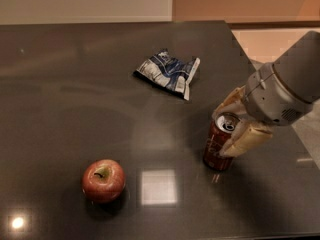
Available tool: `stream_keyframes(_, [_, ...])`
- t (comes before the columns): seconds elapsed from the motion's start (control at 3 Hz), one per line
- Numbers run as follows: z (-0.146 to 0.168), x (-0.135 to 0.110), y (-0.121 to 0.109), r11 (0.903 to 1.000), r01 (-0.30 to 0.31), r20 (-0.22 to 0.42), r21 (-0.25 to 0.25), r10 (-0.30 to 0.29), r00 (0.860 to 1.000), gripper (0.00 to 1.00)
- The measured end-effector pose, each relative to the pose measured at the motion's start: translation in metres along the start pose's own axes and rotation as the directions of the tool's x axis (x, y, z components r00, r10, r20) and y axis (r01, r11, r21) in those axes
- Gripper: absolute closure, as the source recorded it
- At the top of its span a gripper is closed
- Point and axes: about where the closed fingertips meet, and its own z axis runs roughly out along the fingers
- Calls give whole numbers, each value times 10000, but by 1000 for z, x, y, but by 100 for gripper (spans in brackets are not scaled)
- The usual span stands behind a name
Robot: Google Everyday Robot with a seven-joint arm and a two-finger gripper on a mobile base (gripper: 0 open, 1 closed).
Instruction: Move coke can near apple
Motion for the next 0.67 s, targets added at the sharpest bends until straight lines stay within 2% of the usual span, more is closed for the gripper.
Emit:
stream_keyframes(0.33, [-5,-6,0,9999,-123,314,31,122,9994,64])
stream_keyframes(0.67, [-7,-22,-8,9990,-361,933,-249,382,9949,87])
